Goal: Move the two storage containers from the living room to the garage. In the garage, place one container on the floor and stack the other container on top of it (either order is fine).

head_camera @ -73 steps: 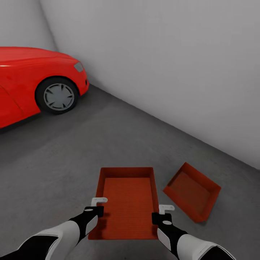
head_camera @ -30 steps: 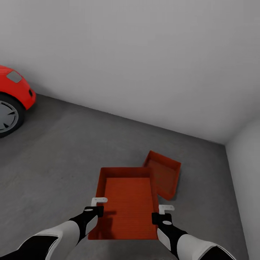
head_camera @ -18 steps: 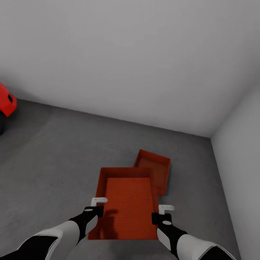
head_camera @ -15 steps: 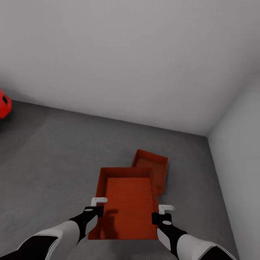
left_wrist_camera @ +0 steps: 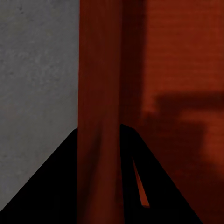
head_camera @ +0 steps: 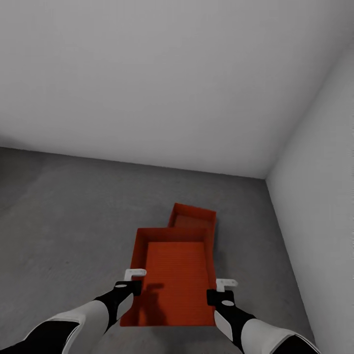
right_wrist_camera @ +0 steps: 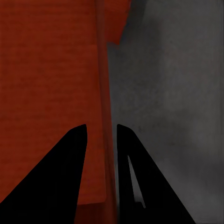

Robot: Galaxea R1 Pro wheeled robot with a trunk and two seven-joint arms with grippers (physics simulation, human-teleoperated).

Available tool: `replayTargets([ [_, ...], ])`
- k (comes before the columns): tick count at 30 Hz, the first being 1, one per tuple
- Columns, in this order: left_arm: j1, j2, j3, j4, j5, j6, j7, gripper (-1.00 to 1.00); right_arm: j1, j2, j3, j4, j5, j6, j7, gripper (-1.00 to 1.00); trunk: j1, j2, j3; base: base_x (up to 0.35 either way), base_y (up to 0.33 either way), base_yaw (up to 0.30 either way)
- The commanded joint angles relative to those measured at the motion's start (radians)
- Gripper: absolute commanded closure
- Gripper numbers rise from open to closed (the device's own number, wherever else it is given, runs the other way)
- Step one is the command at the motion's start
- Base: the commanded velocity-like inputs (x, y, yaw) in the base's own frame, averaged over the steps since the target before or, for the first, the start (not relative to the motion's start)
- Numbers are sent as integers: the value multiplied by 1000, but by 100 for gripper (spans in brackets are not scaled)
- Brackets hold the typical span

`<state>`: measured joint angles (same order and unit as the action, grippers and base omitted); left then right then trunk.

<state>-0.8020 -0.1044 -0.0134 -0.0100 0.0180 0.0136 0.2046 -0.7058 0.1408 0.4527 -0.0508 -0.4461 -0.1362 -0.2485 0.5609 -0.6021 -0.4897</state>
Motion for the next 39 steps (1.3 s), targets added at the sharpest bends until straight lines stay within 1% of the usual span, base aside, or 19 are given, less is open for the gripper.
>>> replayTargets([
  [1, -1, 8, 3, -1, -1, 1, 31, 100, 0, -9, 45, 14, -14, -8, -8, 100, 0, -1, -1, 135, 0, -31],
  [7, -1, 9, 3, -1, -1, 0, 31, 100, -1, -9, 45, 14, -14, -8, -8, 100, 0, -1, -1, 260, 0, -9],
  [39, -1, 9, 3, -1, -1, 2, 31, 100, -1, -9, 46, 14, -14, -7, -8, 100, 0, -1, -1, 322, 0, 0],
])
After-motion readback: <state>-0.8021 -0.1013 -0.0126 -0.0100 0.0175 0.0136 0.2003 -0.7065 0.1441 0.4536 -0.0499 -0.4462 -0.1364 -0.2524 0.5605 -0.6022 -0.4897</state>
